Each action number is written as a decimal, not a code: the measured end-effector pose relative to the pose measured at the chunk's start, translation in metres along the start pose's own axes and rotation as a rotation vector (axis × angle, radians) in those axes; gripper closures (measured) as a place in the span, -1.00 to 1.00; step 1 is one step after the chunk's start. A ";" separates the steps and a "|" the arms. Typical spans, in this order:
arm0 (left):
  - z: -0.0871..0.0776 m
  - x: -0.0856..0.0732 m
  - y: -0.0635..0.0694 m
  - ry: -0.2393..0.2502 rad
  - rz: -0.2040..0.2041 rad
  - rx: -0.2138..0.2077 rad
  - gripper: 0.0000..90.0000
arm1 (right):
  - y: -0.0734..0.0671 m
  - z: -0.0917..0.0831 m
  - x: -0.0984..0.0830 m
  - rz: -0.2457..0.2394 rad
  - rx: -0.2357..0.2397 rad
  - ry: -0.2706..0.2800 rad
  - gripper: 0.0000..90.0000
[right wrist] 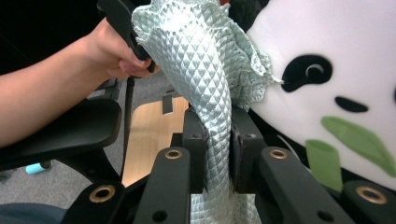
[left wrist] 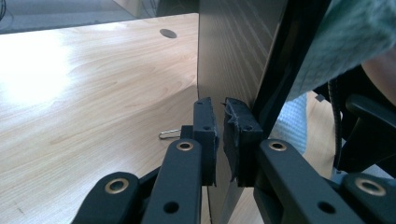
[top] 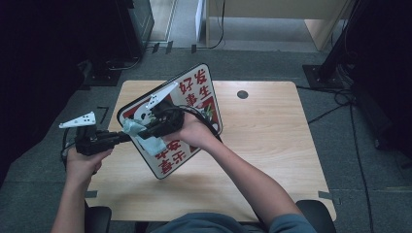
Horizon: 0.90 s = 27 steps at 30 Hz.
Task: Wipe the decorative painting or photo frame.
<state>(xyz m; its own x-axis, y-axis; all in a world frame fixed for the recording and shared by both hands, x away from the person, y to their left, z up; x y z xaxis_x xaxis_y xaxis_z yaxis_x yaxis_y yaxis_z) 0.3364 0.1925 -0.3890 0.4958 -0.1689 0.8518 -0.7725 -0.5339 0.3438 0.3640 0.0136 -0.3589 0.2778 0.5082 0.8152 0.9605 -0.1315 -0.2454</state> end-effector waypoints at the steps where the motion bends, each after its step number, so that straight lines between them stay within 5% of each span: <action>1: 0.000 0.000 0.000 0.000 -0.001 0.001 0.86 | 0.000 0.000 -0.001 0.003 -0.001 -0.002 0.77; 27: -0.001 -0.001 0.002 0.005 -0.001 0.009 0.86 | 0.002 0.013 -0.036 0.037 0.029 -0.038 0.78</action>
<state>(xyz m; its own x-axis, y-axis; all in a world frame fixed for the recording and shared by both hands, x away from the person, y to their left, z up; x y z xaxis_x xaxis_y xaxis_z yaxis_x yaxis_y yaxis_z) 0.3340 0.1924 -0.3893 0.4949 -0.1643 0.8533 -0.7683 -0.5415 0.3413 0.3558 0.0061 -0.3954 0.3115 0.5359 0.7847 0.9486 -0.1261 -0.2903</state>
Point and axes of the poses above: each handheld gripper's, and its own axes: z roughly forward along the jaws, x roughly out of its top, y roughly to its right, the point moved 5 cm from there along z, roughly forward along the jaws, and after that the axes turned 2 degrees about y, right-handed, at the moved point
